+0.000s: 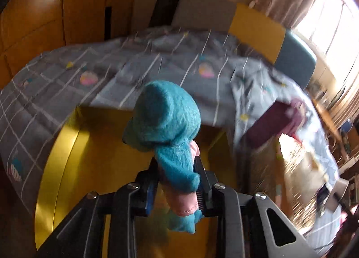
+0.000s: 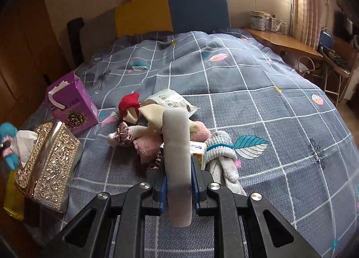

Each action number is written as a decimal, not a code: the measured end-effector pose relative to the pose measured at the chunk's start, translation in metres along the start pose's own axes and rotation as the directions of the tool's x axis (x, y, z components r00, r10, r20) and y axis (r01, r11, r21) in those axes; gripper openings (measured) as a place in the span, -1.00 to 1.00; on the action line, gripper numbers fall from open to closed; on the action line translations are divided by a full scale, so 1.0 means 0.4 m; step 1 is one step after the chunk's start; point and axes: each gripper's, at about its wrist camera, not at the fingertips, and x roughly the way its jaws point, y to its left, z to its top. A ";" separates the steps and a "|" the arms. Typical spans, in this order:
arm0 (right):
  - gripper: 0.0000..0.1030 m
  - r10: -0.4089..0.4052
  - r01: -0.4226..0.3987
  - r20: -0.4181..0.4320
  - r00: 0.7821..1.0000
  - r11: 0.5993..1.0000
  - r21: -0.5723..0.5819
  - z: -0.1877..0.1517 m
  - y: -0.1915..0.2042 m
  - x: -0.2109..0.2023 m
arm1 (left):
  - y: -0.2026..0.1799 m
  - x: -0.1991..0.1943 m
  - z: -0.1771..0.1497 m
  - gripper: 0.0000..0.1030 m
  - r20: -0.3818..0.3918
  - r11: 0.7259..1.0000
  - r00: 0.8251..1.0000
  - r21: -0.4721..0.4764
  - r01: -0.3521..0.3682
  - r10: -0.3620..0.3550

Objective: Organize soft objects
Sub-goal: 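Carry the blue doll into the gold tray with left gripper while right grasps the white sponge, then carry the white sponge to the gold tray and release it with the right gripper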

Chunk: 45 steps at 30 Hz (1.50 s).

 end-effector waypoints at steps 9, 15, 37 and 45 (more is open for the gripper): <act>-0.65 -0.038 0.040 -0.040 0.998 0.998 0.040 -0.004 -0.018 0.020 | -0.008 -0.002 -0.075 -0.15 -0.018 0.999 1.000 0.040 -0.023 0.024; -0.66 -0.061 0.063 -0.059 0.996 0.997 0.042 -0.007 -0.017 0.030 | -0.027 -0.082 -0.088 -0.15 0.051 0.999 0.999 0.046 -0.016 0.014; -0.66 -0.030 0.030 -0.084 0.996 1.000 0.004 0.112 0.089 0.049 | -0.083 -0.147 -0.151 -0.15 0.084 0.988 0.996 0.157 -0.008 -0.005; -0.66 -0.008 0.000 -0.127 0.992 0.998 -0.064 0.170 0.182 0.099 | -0.086 -0.152 -0.163 -0.15 0.075 0.985 0.997 0.171 0.006 -0.019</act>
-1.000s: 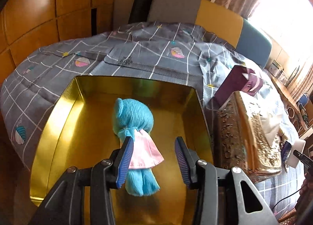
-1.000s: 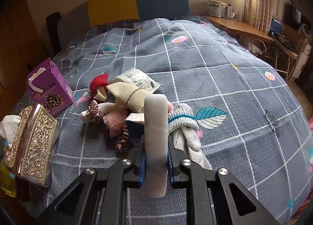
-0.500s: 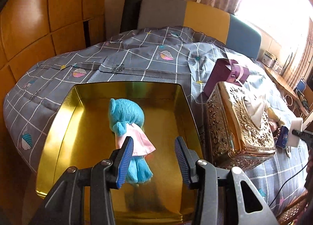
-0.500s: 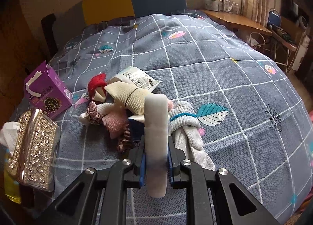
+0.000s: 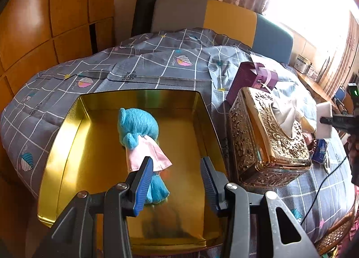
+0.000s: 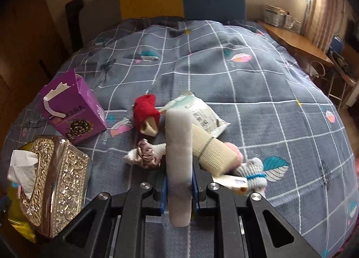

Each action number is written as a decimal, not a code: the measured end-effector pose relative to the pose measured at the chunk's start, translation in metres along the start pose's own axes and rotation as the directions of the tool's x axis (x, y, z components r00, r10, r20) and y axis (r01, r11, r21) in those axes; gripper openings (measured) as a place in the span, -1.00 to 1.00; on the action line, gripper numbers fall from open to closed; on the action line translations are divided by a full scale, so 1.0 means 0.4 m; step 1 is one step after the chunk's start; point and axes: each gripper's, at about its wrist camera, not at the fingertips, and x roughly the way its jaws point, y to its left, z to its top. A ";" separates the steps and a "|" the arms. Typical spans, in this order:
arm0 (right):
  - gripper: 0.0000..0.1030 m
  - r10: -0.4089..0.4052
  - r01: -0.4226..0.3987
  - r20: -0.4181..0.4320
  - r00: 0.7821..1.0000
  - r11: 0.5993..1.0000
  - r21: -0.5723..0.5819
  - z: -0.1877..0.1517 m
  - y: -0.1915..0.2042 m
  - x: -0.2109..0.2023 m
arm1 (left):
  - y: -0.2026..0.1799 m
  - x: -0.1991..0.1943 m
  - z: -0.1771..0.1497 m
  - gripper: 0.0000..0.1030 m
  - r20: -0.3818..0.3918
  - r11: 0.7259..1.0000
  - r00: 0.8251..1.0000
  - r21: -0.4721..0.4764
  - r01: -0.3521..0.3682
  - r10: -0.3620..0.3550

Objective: Organize soft objects
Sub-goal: 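Carry the white sponge to the gold tray and release it with the right gripper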

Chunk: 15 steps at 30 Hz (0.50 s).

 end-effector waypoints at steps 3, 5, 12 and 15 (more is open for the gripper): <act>-0.66 0.026 -0.026 -0.007 1.000 0.999 -0.026 0.022 0.035 0.007 | -0.004 0.001 -0.004 -0.15 -0.007 1.000 1.000 0.004 0.013 -0.013; -0.66 0.042 -0.042 -0.007 0.999 0.998 -0.051 0.036 0.064 0.006 | -0.006 0.003 -0.006 -0.15 -0.013 1.000 1.000 0.005 0.019 -0.019; -0.66 0.160 -0.158 0.016 0.987 0.983 -0.093 0.095 0.177 -0.033 | -0.001 0.007 -0.010 -0.15 -0.022 0.999 0.999 -0.008 0.040 -0.040; -0.66 0.231 -0.226 0.032 0.972 0.968 -0.109 0.125 0.241 -0.060 | 0.008 0.005 -0.008 -0.15 -0.020 0.999 0.999 -0.015 0.042 -0.043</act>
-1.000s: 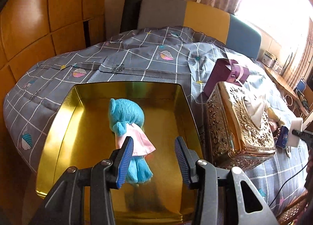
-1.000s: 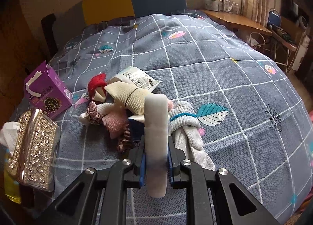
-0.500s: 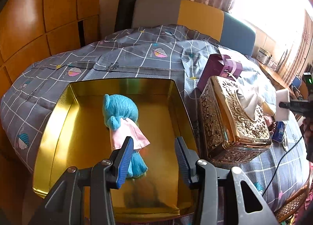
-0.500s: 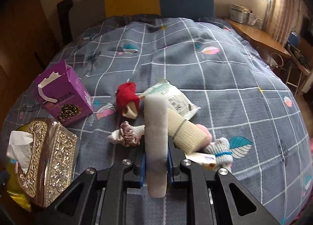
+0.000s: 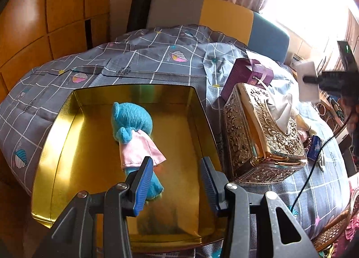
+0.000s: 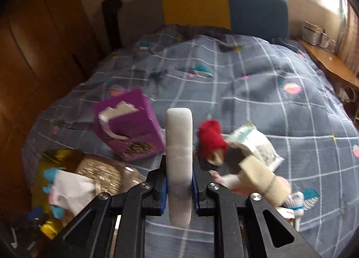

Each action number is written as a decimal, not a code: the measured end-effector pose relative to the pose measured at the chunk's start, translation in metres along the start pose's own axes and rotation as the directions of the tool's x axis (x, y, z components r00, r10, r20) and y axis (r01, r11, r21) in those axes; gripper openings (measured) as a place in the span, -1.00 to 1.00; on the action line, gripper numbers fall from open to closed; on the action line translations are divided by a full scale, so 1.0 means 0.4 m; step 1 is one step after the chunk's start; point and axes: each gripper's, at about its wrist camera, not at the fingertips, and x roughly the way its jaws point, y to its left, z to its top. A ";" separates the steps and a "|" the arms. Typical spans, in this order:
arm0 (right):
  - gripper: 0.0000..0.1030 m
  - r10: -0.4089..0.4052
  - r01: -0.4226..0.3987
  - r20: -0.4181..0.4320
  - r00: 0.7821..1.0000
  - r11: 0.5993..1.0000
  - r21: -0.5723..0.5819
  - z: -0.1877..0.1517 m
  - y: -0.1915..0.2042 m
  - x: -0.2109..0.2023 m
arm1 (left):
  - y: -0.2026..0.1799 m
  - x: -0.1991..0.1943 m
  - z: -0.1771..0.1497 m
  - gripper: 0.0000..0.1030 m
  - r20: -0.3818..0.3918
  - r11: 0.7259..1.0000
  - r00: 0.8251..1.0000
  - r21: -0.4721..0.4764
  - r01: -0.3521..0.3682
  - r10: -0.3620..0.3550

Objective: Organize soft objects
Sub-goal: 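Carry the white sponge to the gold tray and release it with the right gripper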

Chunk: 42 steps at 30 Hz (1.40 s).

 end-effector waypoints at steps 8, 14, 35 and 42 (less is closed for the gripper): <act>-0.66 0.314 -0.316 -0.042 0.948 0.947 -0.057 0.051 0.225 -0.004 | 0.066 -0.025 0.017 -0.15 0.032 0.998 0.998 -0.046 -0.044 0.045; -0.65 0.424 -0.454 -0.175 0.889 0.869 -0.199 -0.034 0.465 0.040 | 0.138 -0.035 0.019 -0.15 0.036 0.990 0.995 -0.106 -0.092 0.096; 0.00 0.201 -0.276 -0.252 0.947 0.909 -0.312 -0.235 0.616 0.247 | 0.167 -0.027 -0.009 -0.15 0.019 0.984 0.994 -0.139 -0.108 0.112; 0.00 0.168 -0.217 -0.165 0.972 0.912 -0.348 -0.236 0.615 0.199 | 0.152 -0.032 -0.009 -0.15 0.022 0.986 0.993 -0.124 -0.113 0.117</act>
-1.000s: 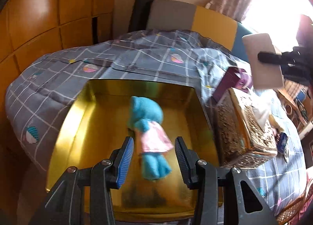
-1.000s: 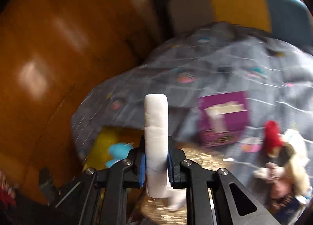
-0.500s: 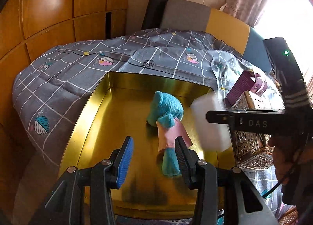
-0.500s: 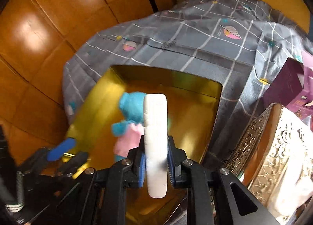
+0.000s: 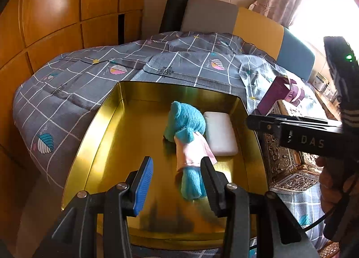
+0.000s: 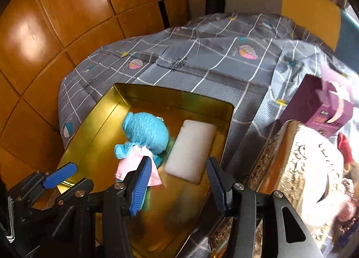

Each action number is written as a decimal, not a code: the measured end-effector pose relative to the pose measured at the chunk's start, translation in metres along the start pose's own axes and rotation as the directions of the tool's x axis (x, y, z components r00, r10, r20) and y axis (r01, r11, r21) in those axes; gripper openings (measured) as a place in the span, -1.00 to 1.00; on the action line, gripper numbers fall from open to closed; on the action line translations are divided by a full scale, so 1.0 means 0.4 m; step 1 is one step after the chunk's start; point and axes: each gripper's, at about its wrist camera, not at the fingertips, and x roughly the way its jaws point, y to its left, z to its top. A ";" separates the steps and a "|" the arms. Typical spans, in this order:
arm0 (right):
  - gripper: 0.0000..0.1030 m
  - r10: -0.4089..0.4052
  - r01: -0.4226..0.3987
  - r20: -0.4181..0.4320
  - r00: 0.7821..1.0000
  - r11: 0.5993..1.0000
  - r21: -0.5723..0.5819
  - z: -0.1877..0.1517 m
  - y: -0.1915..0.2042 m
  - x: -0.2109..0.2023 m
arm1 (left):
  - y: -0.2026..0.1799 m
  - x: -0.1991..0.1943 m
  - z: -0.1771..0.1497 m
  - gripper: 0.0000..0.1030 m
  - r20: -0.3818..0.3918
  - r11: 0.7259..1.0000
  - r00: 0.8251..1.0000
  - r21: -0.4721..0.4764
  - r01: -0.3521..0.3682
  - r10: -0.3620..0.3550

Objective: Organize soft objects
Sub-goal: 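Carry the white sponge to the gold tray and release it with the right gripper, then move the left gripper back to the pile and grasp the red sock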

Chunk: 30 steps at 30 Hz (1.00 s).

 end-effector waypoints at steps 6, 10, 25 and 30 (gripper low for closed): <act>0.11 -0.064 0.066 0.119 0.991 0.998 -0.014 -0.010 0.004 -0.079 | -0.007 -0.006 0.003 -0.15 0.007 1.000 1.000 0.008 -0.003 0.003; 0.23 -0.086 0.093 0.206 0.975 0.995 -0.022 -0.017 -0.003 -0.146 | -0.016 -0.008 0.004 -0.15 0.006 1.000 1.000 0.018 -0.004 0.004; 0.32 -0.243 0.226 0.351 0.904 0.970 0.091 -0.082 -0.158 -0.341 | -0.065 -0.017 0.002 -0.15 -0.003 0.998 1.000 0.065 -0.012 0.012; 0.38 -0.345 0.299 0.333 0.877 0.936 0.183 -0.122 -0.279 -0.388 | -0.081 -0.015 0.001 -0.15 -0.010 0.997 1.000 0.080 -0.004 0.005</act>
